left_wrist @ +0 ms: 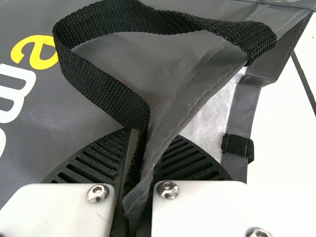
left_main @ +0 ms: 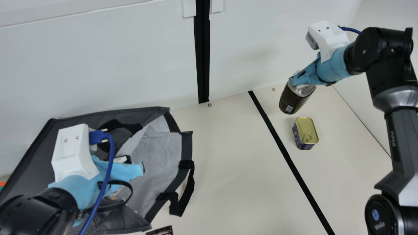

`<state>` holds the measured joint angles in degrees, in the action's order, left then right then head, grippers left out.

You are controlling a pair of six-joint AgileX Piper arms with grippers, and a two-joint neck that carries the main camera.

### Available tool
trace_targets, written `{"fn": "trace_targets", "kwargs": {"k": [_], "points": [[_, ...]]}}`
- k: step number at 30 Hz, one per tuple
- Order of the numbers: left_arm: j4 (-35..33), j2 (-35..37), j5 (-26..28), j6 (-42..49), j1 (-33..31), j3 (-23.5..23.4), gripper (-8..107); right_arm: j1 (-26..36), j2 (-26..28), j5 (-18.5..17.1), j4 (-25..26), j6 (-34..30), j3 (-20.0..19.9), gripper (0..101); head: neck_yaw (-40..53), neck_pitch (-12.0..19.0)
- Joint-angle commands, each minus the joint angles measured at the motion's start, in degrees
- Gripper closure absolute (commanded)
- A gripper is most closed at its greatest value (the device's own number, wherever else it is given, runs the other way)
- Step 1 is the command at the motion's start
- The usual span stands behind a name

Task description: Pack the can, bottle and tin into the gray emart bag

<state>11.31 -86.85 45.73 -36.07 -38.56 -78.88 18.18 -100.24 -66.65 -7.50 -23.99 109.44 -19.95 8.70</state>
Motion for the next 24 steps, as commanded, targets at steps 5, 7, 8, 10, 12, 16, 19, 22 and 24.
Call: {"fn": "trace_targets", "kwargs": {"k": [5, 7, 8, 10, 12, 16, 19, 22, 24], "points": [[0.00, 0.00, 0.00, 0.00, 0.00, 0.00, 89, -1.50, 3.29, 0.55, -0.61, -1.15, -3.77, 101, -0.05, 1.30], [0.00, 0.00, 0.00, 0.00, 0.00, 0.00, 89, -2.07, 4.44, 0.67, -0.74, -1.58, -4.96, 101, -0.05, 1.30], [0.00, 0.00, 0.00, 0.00, 0.00, 0.00, 89, -2.34, 5.01, 0.74, -0.82, -1.77, -5.56, 101, -0.05, 1.30], [0.00, 0.00, 0.00, 0.00, 0.00, 0.00, 89, -2.89, 6.14, 0.80, -0.96, -2.16, -6.73, 101, -0.05, 1.30], [0.00, 0.00, 0.00, 0.00, 0.00, 0.00, 89, -3.43, 7.30, 0.83, -1.14, -2.51, -7.91, 101, -0.05, 1.30], [0.00, 0.00, 0.00, 0.00, 0.00, 0.00, 89, -4.55, 9.60, 0.86, -1.39, -3.06, -10.30, 101, -0.05, 1.30], [0.00, 0.00, 0.00, 0.00, 0.00, 0.00, 89, -5.44, 11.36, 0.87, -1.51, -3.39, -12.16, 101, -0.05, 1.30], [0.00, 0.00, 0.00, 0.00, 0.00, 0.00, 89, -6.35, 13.07, 0.84, -1.56, -3.59, -13.91, 101, -0.05, 1.30], [0.00, 0.00, 0.00, 0.00, 0.00, 0.00, 89, -6.99, 14.18, 0.79, -1.58, -3.66, -15.00, 101, -0.05, 1.30]]}}
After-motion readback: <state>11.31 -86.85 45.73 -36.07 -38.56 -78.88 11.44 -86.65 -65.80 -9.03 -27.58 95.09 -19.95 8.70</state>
